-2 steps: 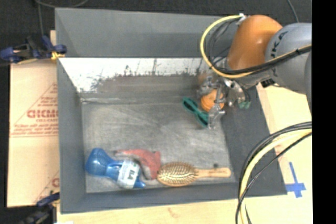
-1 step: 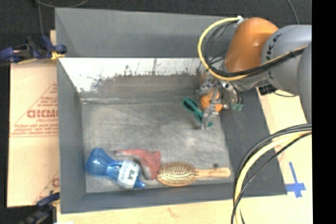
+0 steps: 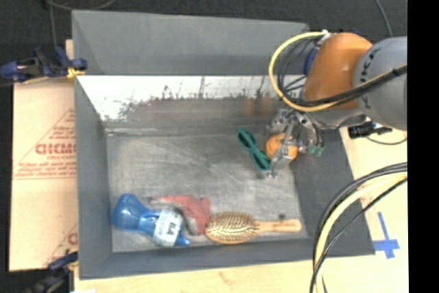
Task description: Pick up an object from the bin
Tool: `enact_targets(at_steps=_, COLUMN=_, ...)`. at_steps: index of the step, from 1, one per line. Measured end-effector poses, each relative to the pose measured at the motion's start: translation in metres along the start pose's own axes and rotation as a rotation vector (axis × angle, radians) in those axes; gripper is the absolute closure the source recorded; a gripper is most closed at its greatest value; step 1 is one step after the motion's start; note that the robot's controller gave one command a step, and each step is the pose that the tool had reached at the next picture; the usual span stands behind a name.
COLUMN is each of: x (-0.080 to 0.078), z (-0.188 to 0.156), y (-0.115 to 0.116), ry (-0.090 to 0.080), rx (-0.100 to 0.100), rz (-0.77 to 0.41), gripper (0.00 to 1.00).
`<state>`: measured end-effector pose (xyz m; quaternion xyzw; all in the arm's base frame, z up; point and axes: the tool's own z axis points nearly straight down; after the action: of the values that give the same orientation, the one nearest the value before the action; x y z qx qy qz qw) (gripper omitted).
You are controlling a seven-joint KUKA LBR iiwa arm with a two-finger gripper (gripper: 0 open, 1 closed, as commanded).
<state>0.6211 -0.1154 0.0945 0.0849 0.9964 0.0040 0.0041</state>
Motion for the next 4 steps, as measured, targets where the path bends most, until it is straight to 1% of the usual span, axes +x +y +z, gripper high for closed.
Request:
enact_targets(at_steps=1, x=0.058, z=-0.005, y=0.013, ry=0.004, rx=0.009, rz=0.027, gripper=1.0)
enact_targets(at_steps=2, x=0.058, z=-0.005, y=0.013, ry=0.004, rx=0.01, rz=0.026, gripper=1.0)
enact_targets(at_steps=3, x=0.061, z=-0.031, y=0.012, ry=0.004, rx=0.011, rz=0.011, gripper=1.0)
enact_targets(at_steps=4, x=0.046, z=-0.039, y=-0.001, ry=0.002, rx=0.011, rz=-0.037, gripper=0.0)
